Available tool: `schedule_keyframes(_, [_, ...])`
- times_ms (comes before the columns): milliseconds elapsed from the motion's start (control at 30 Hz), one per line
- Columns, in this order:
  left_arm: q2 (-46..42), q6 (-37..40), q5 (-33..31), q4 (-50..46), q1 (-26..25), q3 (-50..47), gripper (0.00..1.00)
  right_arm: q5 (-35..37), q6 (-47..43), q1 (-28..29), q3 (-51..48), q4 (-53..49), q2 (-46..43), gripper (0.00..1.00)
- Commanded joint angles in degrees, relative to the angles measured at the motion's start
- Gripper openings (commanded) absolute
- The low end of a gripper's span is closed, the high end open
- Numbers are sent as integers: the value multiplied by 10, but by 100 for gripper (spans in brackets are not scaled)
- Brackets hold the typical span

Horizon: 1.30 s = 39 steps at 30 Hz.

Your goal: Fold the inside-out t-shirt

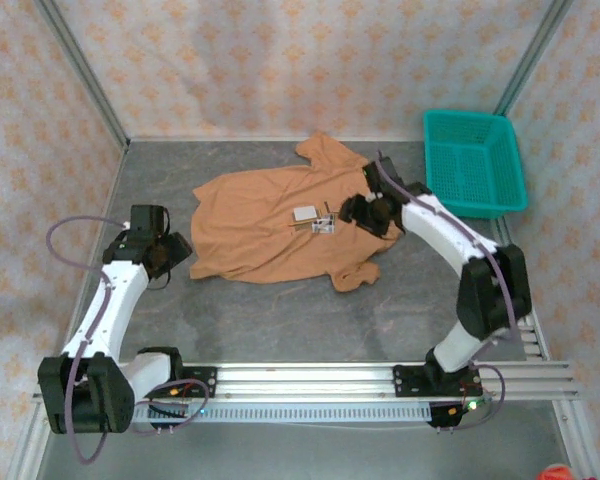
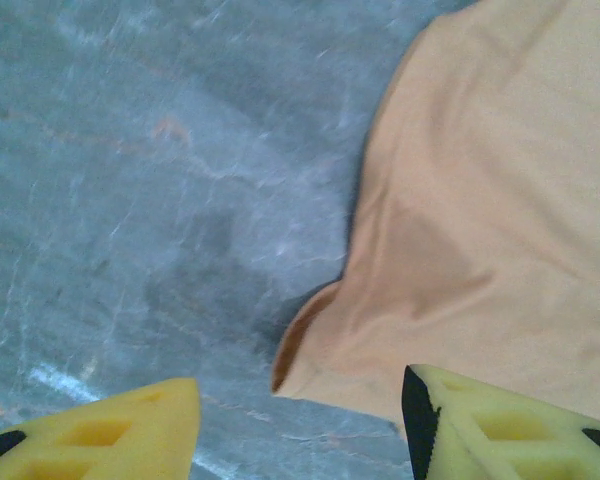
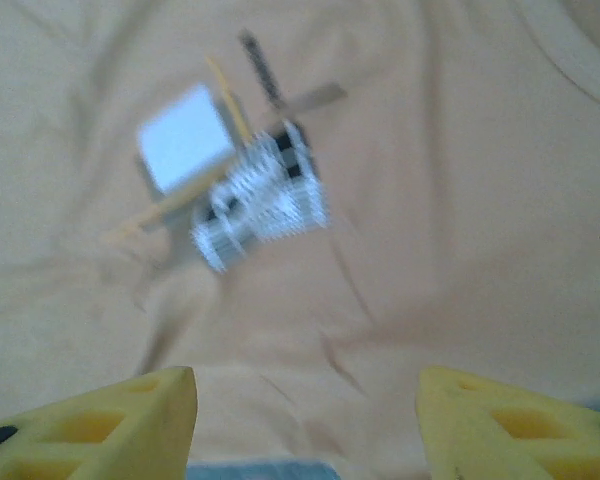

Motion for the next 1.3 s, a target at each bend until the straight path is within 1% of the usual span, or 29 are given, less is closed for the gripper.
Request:
schedule_keyframes(0, [44,-4,16,48,-5,15,57,60,-4,-8,-100,-29,-36,62])
schedule_keyframes(67, [111,-10,64,68,-6,49,55,62,-1,-17,-146,-23,-60,62])
schedule_keyframes(167, [206,-29,134,109,-10,112,53,53,3,-28,-187,-7,-78,62])
schedule_keyframes(300, [318,-58,170,156,-15,189,52,18,18,-30,-217,34,-73,62])
schedule_keyframes(400, [409,-57,181,150,-14,262,50,-26,47,-29,-239,95,-52,59])
schedule_keyframes(433, [438,-57,175,143,-13,288,50,-38,57,-29,-243,111,-43,55])
schedule_keyframes(467, [463,-56,174,136,-10,313,49,-50,65,-28,-245,120,-36,46])
schedule_keyframes(500, [497,-58,175,133,-7,332,48,-57,69,-27,-244,120,-35,33])
schedule_keyframes(533, [523,-65,176,126,-2,352,48,-60,72,-25,-245,112,-40,18])
schedule_keyframes(567, [545,-72,190,127,3,369,45,-58,75,-23,-246,97,-54,7])
schedule_keyframes(600, [558,-76,195,129,7,380,45,-57,78,-22,-250,82,-71,2])
schedule_keyframes(633, [572,-77,184,123,11,394,45,-55,82,-20,-255,62,-96,0])
schedule_keyframes(667, [586,-76,163,109,16,410,44,-53,87,-20,-262,41,-124,0])
schedule_keyframes(800, [645,-70,141,52,45,477,41,-51,107,-19,-292,-32,-234,0])
schedule_keyframes(867, [664,-69,128,33,62,500,37,-53,115,-20,-304,-65,-288,0])
schedule_keyframes(967, [685,-62,115,7,77,537,36,-62,121,-20,-313,-105,-332,0])
schedule_keyframes(1067, [695,-51,95,-16,83,562,34,-70,114,-20,-309,-158,-356,2])
schedule_keyframes(1100, [696,-50,95,-20,84,566,34,-70,110,-20,-307,-176,-365,4])
schedule_keyframes(1167, [694,-46,95,-23,86,572,34,-60,110,-19,-303,-210,-393,12])
schedule_keyframes(1233, [691,-43,95,-25,86,572,34,-54,116,-20,-305,-223,-418,16])
schedule_keyframes(1267, [687,-43,96,-24,86,570,34,-51,118,-19,-305,-224,-426,22])
